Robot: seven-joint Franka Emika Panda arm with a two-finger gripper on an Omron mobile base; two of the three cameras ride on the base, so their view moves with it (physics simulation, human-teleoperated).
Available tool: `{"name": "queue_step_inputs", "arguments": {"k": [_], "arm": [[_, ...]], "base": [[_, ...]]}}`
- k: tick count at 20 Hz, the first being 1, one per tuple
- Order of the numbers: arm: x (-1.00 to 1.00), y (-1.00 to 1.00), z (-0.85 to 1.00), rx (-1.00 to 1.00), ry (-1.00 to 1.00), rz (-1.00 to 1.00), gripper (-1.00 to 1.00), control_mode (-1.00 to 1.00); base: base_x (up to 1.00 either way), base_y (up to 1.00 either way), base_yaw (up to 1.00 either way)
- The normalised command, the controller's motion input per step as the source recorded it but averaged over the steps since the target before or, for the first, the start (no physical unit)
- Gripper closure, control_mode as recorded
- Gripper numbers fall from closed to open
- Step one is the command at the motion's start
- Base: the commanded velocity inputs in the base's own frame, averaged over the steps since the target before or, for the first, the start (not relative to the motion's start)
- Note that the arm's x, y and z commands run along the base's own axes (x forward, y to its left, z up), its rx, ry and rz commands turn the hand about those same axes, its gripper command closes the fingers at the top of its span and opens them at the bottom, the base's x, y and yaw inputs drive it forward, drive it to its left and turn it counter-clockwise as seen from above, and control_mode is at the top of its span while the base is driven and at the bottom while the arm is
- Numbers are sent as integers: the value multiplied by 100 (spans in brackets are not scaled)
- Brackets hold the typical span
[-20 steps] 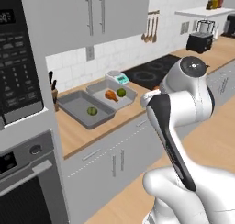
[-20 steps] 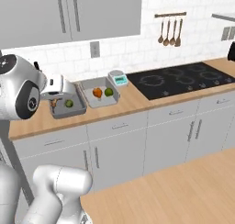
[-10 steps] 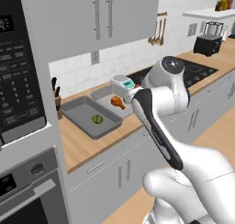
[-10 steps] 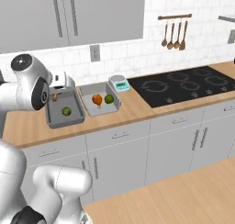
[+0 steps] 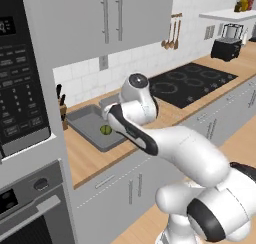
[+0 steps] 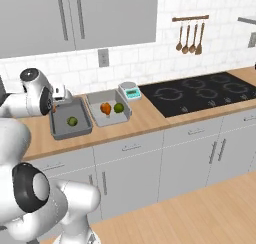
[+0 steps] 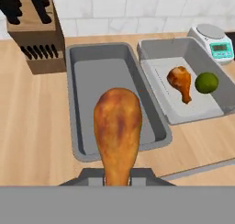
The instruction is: Place one lime and one chicken drumstick in each tupperware on the nearby counter, to pack two identical lunches.
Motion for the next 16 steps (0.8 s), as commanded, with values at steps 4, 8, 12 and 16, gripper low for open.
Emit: {"name": "queue_step_inputs", "arguments": {"k": [4,8,12,16], "arm": [[100,52,-55,4,11,7,100,-100],[100,60,-60,0,3,5,100,-100],[100,57,-74,0,3,3,100,-100],[74,38,-89,-1,5,2,100,-100]], "base": [[0,0,0],[0,0,0],[0,0,0],[0,0,0]]}}
